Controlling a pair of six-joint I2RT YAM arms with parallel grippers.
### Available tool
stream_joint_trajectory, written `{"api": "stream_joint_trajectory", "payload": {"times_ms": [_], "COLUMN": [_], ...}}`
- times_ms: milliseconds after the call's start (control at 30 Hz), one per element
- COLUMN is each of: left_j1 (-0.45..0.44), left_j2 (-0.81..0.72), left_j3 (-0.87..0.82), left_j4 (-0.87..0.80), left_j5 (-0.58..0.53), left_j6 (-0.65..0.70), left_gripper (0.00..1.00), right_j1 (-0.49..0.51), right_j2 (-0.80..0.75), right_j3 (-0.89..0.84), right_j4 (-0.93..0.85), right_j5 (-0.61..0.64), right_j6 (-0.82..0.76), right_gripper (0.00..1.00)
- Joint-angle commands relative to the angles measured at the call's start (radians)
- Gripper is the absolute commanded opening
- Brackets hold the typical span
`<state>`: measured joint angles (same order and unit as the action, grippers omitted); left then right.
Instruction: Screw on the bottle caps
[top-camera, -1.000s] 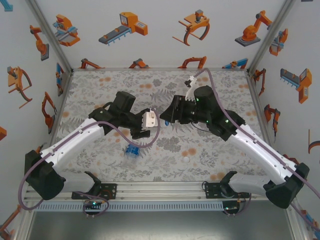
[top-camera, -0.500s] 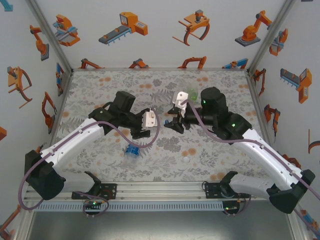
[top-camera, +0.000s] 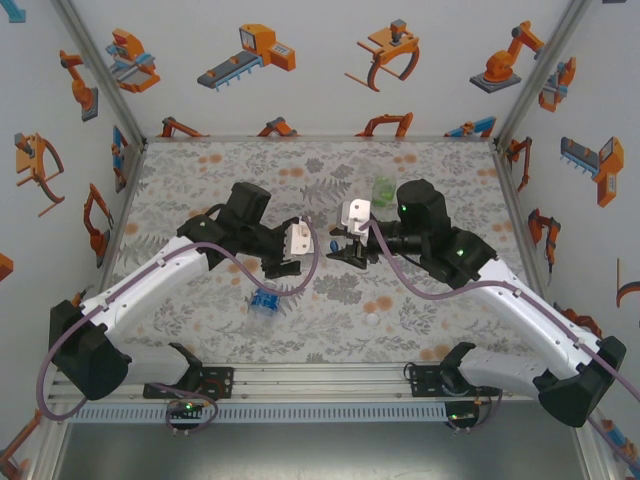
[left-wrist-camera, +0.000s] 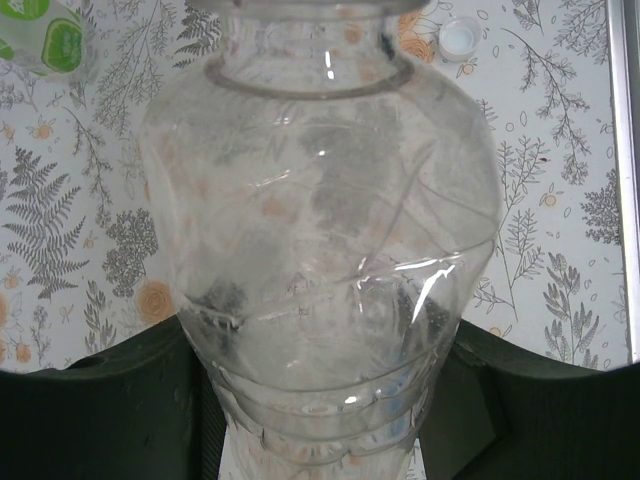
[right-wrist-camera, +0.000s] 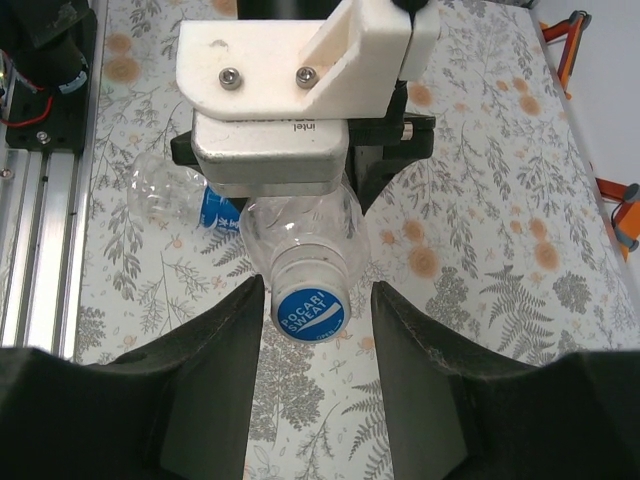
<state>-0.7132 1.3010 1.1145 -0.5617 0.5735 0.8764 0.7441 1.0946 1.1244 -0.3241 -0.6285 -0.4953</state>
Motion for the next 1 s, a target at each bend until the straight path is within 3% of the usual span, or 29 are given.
{"api": "stream_joint_trajectory", "payload": {"times_ms": [0,367,533,667,800,967], "left_j1": [-0.001,0.0,-0.001,-0.001,-0.001,-0.001], "left_j2": [-0.015,-0.014,-0.015,-0.009,-0.01,-0.006], "left_j3": [0.018,0.018,0.018,0.019,0.018,0.021], "left_j4": [-0.015,-0.015,-0.015,-0.016,-0.016,-0.016], "left_j5": [0.036,0.035,0.038,0.036,0.032,0.027], "left_j6": [0.019,0.019,0.019,0.019,0.019,0.02], "left_gripper": [0.0,0.0,0.0,0.0,0.0,0.0], "right_j1": [0.0,0.0,0.0,0.0,-0.001,0.0], "right_j2": [0.0,0.015,0.008,0.005,0.005,0.006], "right_j3": [-0.007,0.022,0.017,0.015,-0.004,-0.011], "right_j4": [0.012,-0.056,-0.038,-0.035,0.041,0.1], "right_j5": [-0.017,-0.011,-0.019,-0.026,0.016,0.2], "right_j6": [-0.02,-0.043,-0.042,0.005,0.253,0.814], "right_gripper": [0.46,0.45,0.33,0.16,0.01,0.0]}}
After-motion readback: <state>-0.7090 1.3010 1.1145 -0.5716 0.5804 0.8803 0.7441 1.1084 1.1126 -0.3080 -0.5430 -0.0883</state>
